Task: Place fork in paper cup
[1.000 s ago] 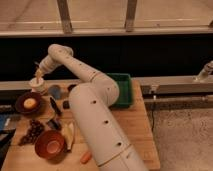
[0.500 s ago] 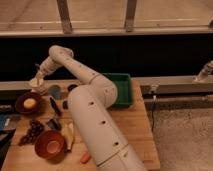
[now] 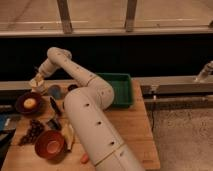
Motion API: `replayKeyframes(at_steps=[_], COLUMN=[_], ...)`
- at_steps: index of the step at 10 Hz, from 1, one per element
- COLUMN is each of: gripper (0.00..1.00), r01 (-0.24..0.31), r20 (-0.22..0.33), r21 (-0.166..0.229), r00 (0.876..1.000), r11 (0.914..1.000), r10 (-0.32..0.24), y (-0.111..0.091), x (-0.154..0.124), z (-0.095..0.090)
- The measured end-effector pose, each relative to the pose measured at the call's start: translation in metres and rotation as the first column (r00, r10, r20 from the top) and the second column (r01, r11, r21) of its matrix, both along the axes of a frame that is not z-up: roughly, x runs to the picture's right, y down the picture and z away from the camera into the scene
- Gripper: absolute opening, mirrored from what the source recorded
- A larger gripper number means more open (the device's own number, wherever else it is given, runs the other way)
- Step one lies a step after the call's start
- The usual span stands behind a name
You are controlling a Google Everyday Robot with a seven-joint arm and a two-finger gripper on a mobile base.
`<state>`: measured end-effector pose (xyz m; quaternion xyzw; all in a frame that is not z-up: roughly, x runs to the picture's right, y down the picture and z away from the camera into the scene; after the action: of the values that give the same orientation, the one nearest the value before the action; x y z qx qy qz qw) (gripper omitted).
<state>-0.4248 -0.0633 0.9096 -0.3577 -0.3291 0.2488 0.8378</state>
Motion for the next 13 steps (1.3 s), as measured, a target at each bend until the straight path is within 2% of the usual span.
replayKeyframes(at_steps=[2, 3, 7, 8, 13], gripper=[0.12, 0.25, 0.64, 0.67, 0.67], r01=[0.009, 0.018, 0.046, 0.050, 0.066], r20=[0.004, 0.009, 0.019, 0.019, 0.016], r21=[-0.008, -0.007, -0.009, -0.010, -0.002], r00=[1.000, 1.000, 0.999, 0.999, 0.998], r11=[0.9999, 0.9998, 0.9989, 0.9987, 0.9978], r10=[-0.009, -0.018, -0.046, -0.050, -0.066], y=[0.0032, 0.0036, 0.0090, 0.0101, 0.0085], x=[-0.0021, -0.0042, -0.0102, -0.0102, -0.0096], z=[-0.0011, -0.0033, -0.0061, -0.0059, -0.0062])
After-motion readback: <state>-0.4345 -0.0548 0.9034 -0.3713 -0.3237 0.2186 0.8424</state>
